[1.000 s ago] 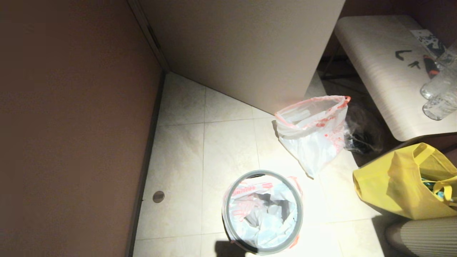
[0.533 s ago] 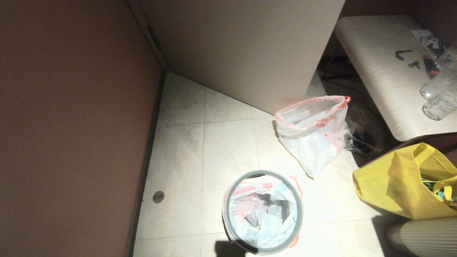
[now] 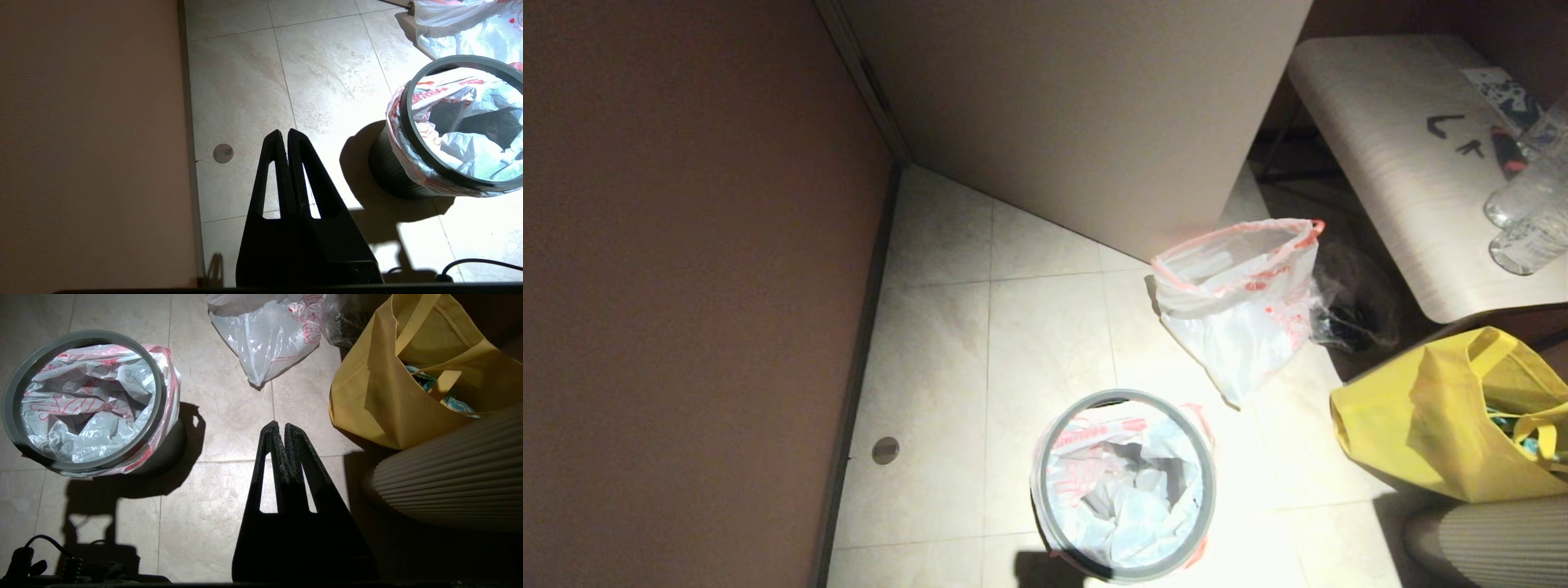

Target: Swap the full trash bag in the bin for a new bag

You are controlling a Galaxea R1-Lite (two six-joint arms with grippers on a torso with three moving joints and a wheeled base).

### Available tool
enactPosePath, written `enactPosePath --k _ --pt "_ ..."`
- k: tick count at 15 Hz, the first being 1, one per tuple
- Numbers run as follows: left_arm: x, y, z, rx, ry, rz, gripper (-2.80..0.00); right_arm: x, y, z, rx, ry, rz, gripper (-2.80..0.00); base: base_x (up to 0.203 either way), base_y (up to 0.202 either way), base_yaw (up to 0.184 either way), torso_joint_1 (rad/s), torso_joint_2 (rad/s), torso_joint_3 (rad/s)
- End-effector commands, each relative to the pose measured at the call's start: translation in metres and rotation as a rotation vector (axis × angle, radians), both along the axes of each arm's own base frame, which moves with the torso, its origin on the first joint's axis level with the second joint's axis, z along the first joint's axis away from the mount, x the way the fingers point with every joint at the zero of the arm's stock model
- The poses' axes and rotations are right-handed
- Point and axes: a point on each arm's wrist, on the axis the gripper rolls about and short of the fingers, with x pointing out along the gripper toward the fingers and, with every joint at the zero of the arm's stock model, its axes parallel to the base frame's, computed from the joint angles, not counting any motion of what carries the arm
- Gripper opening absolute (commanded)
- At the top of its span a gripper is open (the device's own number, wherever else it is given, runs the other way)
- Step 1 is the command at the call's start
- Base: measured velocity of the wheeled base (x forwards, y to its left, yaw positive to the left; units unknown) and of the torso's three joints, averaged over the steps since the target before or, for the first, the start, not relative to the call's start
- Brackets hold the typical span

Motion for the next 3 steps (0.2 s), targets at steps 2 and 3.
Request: enactPosePath --k 2,3 --pt "0.0010 0.0000 -0.0029 0.000 0.013 0.000 -2.80 0.0003 0.0000 0.0003 0.004 -0.003 0.001 -2.80 0.000 0.000 0.000 0.000 0.00 0.000" --pt "0.0010 0.0000 -0.0029 0.000 0.013 -0.001 -2.80 0.0003 0.0000 0.0003 0.003 -0.003 0.001 -2.80 0.000 0.000 0.000 0.000 0.00 0.000"
